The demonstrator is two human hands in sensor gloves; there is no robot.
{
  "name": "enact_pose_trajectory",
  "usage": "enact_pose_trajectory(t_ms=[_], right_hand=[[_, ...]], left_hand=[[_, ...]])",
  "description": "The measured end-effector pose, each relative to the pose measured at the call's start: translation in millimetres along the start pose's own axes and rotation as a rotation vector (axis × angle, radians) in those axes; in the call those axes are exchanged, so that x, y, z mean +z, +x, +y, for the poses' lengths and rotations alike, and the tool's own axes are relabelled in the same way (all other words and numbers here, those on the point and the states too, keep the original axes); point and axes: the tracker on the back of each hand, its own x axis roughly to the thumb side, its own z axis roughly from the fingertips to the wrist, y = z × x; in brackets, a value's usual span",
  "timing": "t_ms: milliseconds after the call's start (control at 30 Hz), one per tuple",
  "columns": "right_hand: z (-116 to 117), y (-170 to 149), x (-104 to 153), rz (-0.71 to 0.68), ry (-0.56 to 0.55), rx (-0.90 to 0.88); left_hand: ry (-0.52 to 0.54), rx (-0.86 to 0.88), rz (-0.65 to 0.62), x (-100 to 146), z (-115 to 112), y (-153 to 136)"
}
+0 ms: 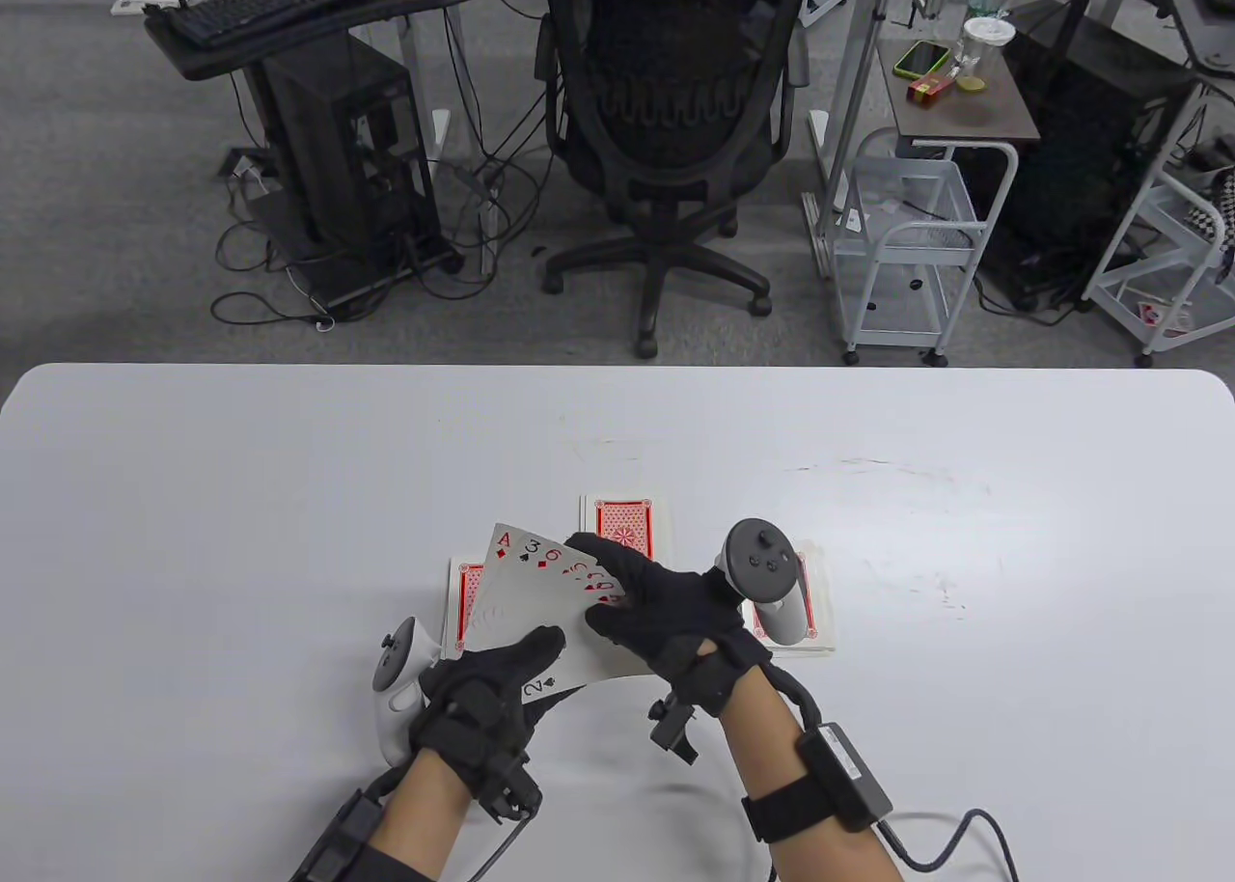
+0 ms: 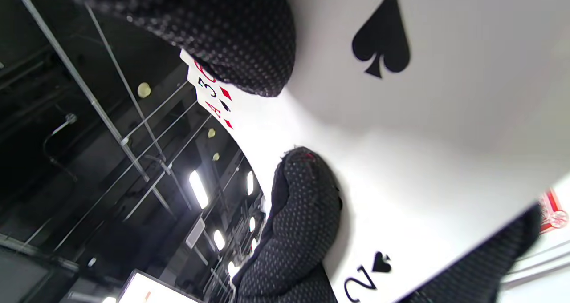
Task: Four-player card dealing with fan arrangement
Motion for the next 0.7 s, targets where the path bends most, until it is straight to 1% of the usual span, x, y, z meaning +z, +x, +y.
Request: enact_pose_trajectory(t_ms=[100, 200, 333, 433, 500, 600, 633, 667, 700], right_hand=[[-3.6, -1.9, 0.0, 0.061, -0.035, -0.014], [-10.4, -5.6, -0.7, 0.123, -0.024, -0.071], [-26.1, -13.3, -0.4, 0.201, 0.008, -0.115], [-42.6, -19.3, 2.4, 0.244, 0.033, -0.111], [-50.9, -23.1, 5.1, 0.294, 0.065, -0.06], [-58.2, -32.2, 7.5, 0.379, 0.112, 0.051], [-58.2, -35.8, 7.5, 0.414, 0.119, 0.113], [-57.5, -38.5, 6.9, 0.427, 0.128, 0.153], [-55.5, -43.2, 5.3, 0.449, 0.165, 0.196]], left_hand=[[-0.015, 0.002, 0.031, -1.7, -0.8, -3.2], [-0.03, -0.013, 0.054, -3.9, -0.1, -4.0], [0.019, -0.098, 0.058, -2.2, 5.7, 5.1], [0.092, -0.285, 0.05, 1.1, 11.7, 20.1], [0.142, -0.427, 0.035, 4.9, 12.1, 31.3], [0.2, -0.723, -0.022, 14.6, 2.0, 48.3], [0.197, -0.843, -0.047, 17.3, -5.9, 51.7], [0.179, -0.894, -0.055, 18.0, -10.7, 52.0], [0.147, -0.963, -0.061, 18.5, -18.4, 50.0]])
